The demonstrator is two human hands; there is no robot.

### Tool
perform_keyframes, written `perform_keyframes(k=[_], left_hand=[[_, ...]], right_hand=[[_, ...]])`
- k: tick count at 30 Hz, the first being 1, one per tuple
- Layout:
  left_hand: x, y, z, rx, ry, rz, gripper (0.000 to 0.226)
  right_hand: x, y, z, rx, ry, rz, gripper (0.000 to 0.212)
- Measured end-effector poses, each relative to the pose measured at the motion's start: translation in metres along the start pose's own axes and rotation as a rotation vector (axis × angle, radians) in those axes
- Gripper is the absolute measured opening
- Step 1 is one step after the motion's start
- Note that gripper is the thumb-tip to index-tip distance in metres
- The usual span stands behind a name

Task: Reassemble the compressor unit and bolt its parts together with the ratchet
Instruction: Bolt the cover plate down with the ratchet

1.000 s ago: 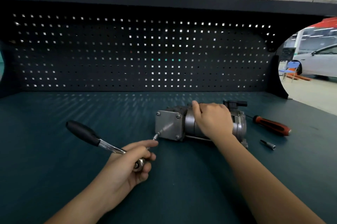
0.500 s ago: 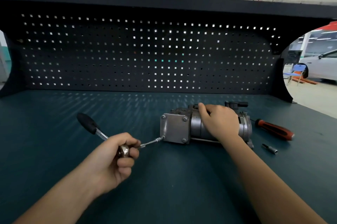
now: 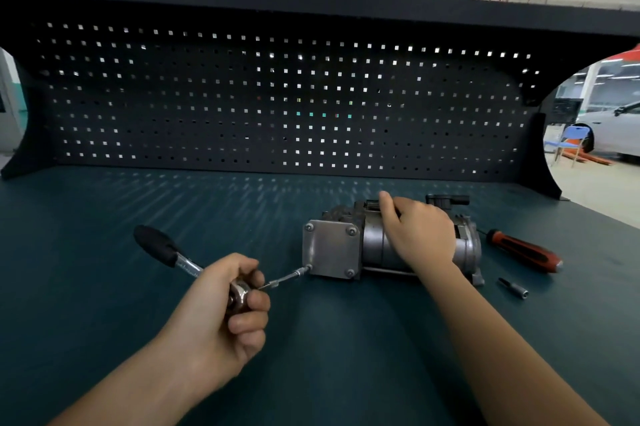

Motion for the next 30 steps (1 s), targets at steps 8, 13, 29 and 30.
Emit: perform_keyframes(k=[8, 13, 29, 30], left_hand=[[0.000, -0.012, 0.002, 0.157, -0.003, -0.030, 0.030], [-0.015, 0.007, -0.013, -0.026, 0.069, 0.053, 0.015], [-0.028, -0.018, -0.037, 0.449, 0.230, -0.519, 0.037], [-0.024, -0.017, -0.033, 0.435, 0.213, -0.511, 0.043]], right_hand=[[0.000, -0.001, 0.001, 0.020, -0.011, -0.009, 0.054], [-0.003, 0.002, 0.005, 0.031, -0.025, 0.023, 0.056], [-0.040, 0.054, 0.023, 0.536, -0.144, 0.021, 0.027], [-0.042, 0.059, 0.013, 0.624, -0.069, -0.032, 0.038]])
Point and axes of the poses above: each hand's wrist, its own x-axis towards the middle knuckle, its own z-axis out of the back of the hand, y = z × x, the point moved 10 cm from there along x, towards the middle knuckle, and after that the axes turned 14 degrees about -x, right-handed, at the moved point
